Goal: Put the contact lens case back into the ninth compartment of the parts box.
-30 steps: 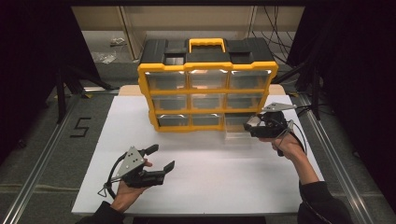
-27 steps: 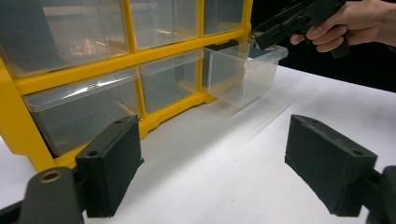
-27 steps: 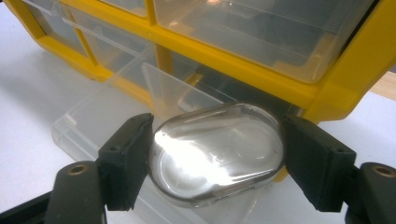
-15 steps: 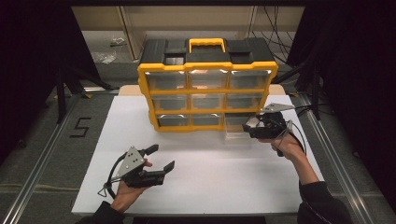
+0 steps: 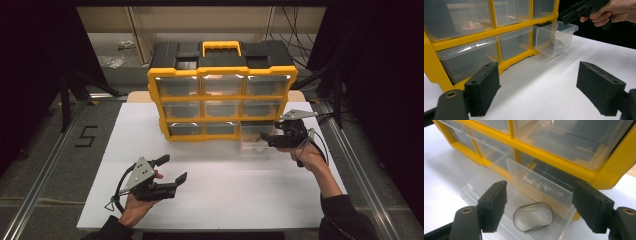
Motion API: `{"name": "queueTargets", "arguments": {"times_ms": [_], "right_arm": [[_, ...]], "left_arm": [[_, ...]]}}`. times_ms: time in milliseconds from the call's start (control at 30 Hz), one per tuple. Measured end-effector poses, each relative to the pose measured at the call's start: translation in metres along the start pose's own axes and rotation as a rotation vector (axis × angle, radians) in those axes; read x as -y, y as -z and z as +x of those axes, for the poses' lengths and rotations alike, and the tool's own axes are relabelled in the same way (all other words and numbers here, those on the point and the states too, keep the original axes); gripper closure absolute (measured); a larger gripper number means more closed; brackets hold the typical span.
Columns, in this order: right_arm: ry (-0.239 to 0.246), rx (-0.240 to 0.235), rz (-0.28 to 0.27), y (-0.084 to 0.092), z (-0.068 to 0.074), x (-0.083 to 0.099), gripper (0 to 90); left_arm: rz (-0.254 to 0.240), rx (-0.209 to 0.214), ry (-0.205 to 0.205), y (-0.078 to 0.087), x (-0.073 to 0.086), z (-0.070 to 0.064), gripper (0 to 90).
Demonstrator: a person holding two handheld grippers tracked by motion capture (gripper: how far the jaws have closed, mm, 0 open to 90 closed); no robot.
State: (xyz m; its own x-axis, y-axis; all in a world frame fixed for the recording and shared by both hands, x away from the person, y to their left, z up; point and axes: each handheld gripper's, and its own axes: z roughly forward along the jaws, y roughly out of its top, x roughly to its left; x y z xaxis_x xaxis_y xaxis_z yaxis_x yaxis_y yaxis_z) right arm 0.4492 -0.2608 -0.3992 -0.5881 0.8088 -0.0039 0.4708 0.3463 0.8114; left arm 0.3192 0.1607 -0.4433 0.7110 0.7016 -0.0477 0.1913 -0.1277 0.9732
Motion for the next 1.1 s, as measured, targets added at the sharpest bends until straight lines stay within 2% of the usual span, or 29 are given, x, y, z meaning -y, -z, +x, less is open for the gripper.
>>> {"name": "queueTargets", "arguments": {"times_ms": [567, 1100], "right_arm": [[0.021, -0.017, -0.034, 0.005, 0.011, -0.005, 24.7], [0.05, -0.06, -0.064, 0.009, 0.029, -0.012, 23.9]], "left_arm": [[0.0, 0.0, 0.001, 0.0, 0.0, 0.0, 17.6], [0.0, -0.001, 0.002, 0.0, 0.0, 0.0, 17.6]]}}
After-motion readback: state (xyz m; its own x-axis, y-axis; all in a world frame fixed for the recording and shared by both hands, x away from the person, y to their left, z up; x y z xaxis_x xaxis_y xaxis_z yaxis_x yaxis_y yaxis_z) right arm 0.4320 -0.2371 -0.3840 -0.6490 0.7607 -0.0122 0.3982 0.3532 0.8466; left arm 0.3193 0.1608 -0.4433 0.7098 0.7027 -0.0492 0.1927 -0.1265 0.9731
